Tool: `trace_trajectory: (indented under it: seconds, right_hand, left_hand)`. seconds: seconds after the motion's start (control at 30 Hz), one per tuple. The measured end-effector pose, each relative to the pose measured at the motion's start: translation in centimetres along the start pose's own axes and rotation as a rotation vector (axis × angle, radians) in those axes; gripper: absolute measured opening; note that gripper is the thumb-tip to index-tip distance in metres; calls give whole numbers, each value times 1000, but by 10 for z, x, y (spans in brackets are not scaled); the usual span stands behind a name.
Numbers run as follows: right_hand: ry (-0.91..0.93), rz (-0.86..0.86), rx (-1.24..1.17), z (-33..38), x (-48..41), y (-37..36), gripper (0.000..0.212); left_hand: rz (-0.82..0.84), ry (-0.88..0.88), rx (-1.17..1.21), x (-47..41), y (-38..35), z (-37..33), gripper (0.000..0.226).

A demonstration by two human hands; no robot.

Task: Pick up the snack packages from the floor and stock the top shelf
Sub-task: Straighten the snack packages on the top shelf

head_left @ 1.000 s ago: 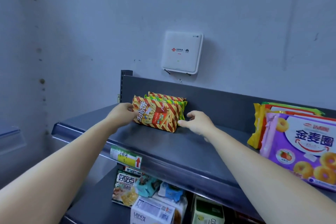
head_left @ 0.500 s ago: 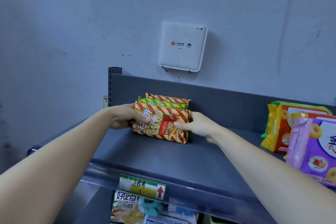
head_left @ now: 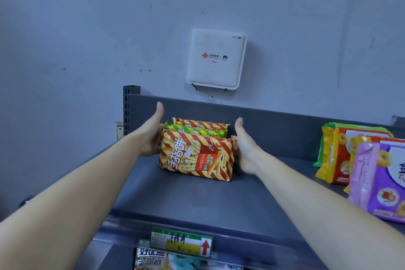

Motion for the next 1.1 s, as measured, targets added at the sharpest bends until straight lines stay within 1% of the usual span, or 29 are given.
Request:
trace_trajectory:
  seconds: [0.13, 0.23, 0.37, 0.53, 0.63, 0.7, 0.77, 0.87, 1.0, 1.1]
  right_hand:
    - [-64, -24, -101, -6, -8, -9, 85]
    - [-58, -15, -106, -6, -8, -15, 84]
    - [-13, -11, -124, -8, -10, -19, 77]
    - [-52, -61, -88, -9, -12, -12, 85]
    - [-60, -104, -109, -8, -9, -5, 79]
    - [-91, -99, -192, -9, -5, -8, 77]
    - [-114, -86, -239, -9, 0, -15, 80]
    - [-91, -61, -212, -9, 4, -27, 80]
    - [-56, -117, -192, -8, 6, -27, 78]
    - [-54, -129, -173, -3, 13, -25, 81]
  left_hand:
    - [22, 16, 58, -3, -9, 5, 93]
    - [18, 32, 83, -3, -12, 7, 92]
    - [39, -17, 107, -5, -12, 8, 92]
    - [-80, 10, 17, -4, -2, 8, 91]
    - [-130, -6, -13, -6, 8, 8, 92]
    - [-109, 0, 6, -2, 6, 9, 93]
    - [-64, -3, 29, 2, -2, 8, 87]
    - [-35, -27, 46, 5, -14, 8, 70]
    - [-160, -58, 35, 0, -10, 13, 58]
    - [-255, -96, -15, -5, -2, 9, 58]
Point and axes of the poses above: each hand's wrist, its own x-axis away from the middle knuckle, its own y-axis out of the back of the hand, z = x × y, the point moved 7 cm from there along -x, towards the middle knuckle, and after that the axes turned 5 degrees about y, right-handed, at the moved point
